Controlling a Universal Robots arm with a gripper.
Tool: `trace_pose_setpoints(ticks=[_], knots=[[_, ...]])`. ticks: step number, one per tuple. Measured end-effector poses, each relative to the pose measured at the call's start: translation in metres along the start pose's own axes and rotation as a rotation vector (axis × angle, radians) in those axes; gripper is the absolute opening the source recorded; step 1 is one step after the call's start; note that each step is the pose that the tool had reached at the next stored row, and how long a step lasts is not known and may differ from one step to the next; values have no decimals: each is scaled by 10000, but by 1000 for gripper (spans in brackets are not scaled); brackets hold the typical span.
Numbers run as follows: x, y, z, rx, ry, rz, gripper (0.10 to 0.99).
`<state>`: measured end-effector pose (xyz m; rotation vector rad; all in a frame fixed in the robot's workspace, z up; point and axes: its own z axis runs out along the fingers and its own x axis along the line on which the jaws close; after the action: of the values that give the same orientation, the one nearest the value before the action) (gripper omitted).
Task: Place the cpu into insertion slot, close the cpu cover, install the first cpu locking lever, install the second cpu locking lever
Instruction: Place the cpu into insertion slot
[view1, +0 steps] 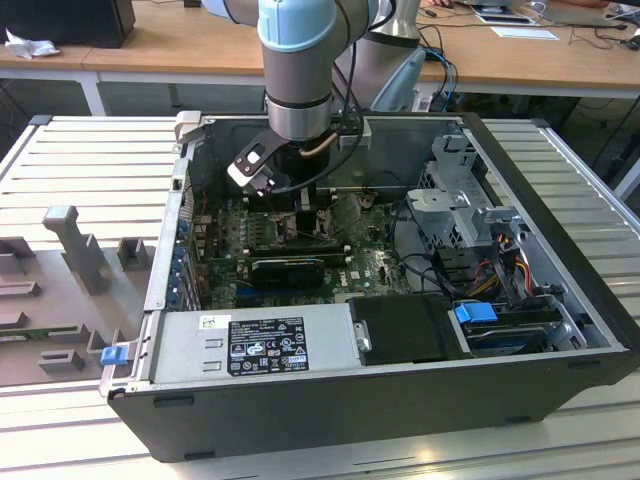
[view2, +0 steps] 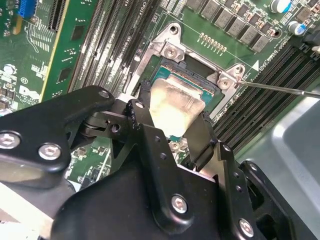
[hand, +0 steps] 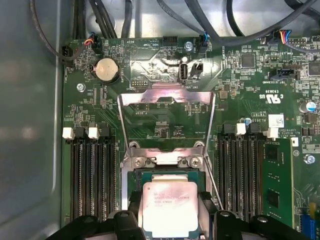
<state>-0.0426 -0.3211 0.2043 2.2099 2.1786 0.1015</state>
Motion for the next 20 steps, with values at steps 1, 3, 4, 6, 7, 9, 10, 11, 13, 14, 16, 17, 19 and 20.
trace_pose_setpoints(ticks=[1, 3, 4, 6, 7, 9, 10, 11, 13, 14, 16, 17, 19, 20], knots=[[3, -1, 12, 0, 0, 1, 529], [6, -4, 23, 2, -3, 1, 529], [7, -11, 26, 1, -1, 2, 529], [9, -12, 36, 0, 2, 0, 529], [9, -13, 40, 2, 0, 1, 529], [10, -15, 45, 2, -2, 1, 529], [10, -15, 46, 1, -2, 2, 529], [10, -14, 47, 1, -1, 1, 529], [10, -15, 48, -2, 2, 2, 537], [10, -14, 46, -1, 1, 1, 604], [10, -14, 40, 0, 0, 1, 604], [10, -13, 31, 1, -1, 1, 604], [11, -13, 30, -2, 2, 2, 604], [10, -13, 28, 0, 0, 1, 604]])
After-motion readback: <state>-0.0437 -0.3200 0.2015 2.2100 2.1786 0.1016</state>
